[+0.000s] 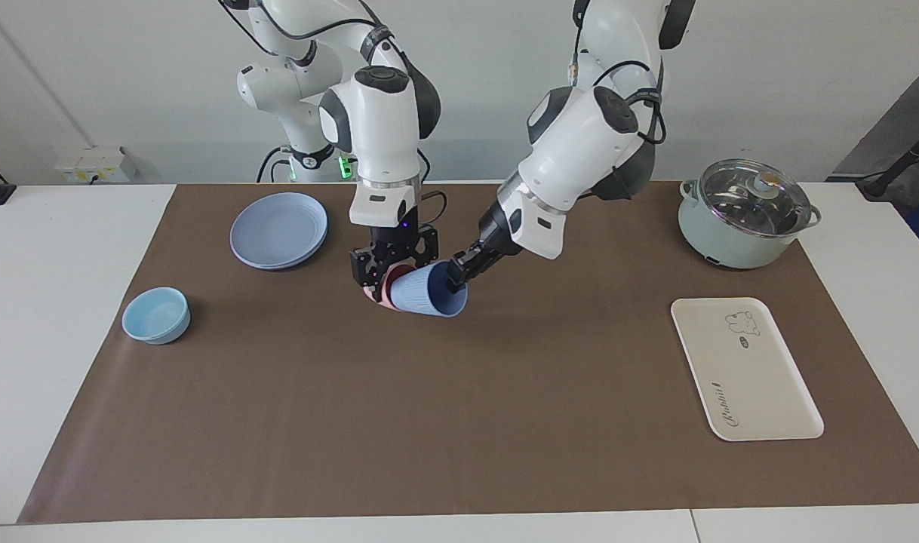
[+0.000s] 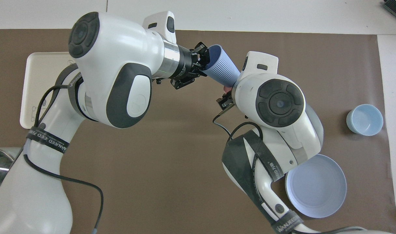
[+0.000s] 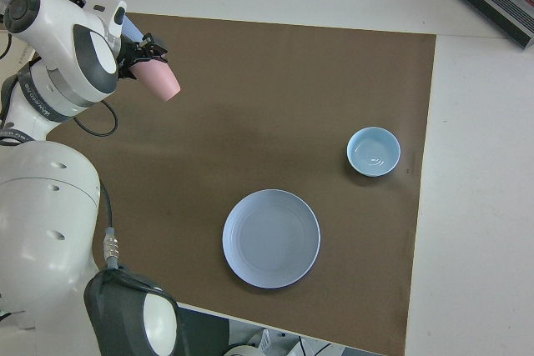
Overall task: Place cup on tray
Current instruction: 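Grasp the blue cup with the left gripper while the right gripper releases it, then lower the blue cup onto the tray with the left gripper while the right gripper returns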
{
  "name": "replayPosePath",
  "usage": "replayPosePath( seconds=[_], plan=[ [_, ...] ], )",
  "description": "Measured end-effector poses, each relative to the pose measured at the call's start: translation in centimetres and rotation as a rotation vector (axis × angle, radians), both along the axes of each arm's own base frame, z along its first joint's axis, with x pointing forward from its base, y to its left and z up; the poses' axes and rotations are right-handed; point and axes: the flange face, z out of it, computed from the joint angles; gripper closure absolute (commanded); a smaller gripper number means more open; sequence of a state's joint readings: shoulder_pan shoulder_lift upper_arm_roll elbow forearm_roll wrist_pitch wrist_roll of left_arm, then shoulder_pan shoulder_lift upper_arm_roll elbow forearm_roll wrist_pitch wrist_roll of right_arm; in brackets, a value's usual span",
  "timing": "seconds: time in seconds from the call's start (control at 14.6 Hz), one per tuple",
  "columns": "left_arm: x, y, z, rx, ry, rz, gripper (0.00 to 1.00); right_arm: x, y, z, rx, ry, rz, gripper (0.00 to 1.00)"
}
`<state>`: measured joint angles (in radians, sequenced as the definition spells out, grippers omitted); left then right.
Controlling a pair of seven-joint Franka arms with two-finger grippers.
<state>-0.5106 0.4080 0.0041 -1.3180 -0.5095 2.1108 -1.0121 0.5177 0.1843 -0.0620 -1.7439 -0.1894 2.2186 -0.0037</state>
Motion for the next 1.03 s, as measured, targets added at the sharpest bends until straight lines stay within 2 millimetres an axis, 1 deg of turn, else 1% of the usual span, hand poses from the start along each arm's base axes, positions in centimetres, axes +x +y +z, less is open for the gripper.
replayPosePath(
  seconds=[0.07,0.21,0.34,0.41,0.62,0.75,0.89,1.03],
  plan=[
    [1.1,1.7,0.2,0.003,-0.001,0.024,1.0,0.0,0.0,0.0,0.0,0.0,0.001,1.0],
    [2.9,5.5,-0.1,0.043,0.023,0.058,1.0,0.0,0.0,0.1,0.001,-0.002,-0.001,1.0],
    [4.3,10.2,0.0,0.175,0.039,0.075,1.0,0.6,-0.6,0.6,0.013,-0.024,-0.01,1.0],
    [5.0,12.9,0.3,0.243,0.035,0.094,1.0,1.1,-1.4,1.0,0.024,-0.047,-0.019,1.0],
    [7.0,21.2,1.2,0.342,-0.014,0.093,1.0,3.4,-5.5,1.7,0.103,-0.081,-0.052,1.0],
    [8.1,27.1,1.6,0.377,-0.072,0.033,1.0,4.9,-8.7,1.9,0.192,-0.091,-0.042,1.0],
    [8.6,33.3,1.8,0.416,-0.134,-0.048,1.0,6.3,-12.8,1.8,0.288,-0.1,-0.018,1.0],
    [8.7,38.9,1.2,0.455,-0.188,-0.117,1.0,7.4,-17.6,1.4,0.362,-0.12,0.023,1.0]
  ],
)
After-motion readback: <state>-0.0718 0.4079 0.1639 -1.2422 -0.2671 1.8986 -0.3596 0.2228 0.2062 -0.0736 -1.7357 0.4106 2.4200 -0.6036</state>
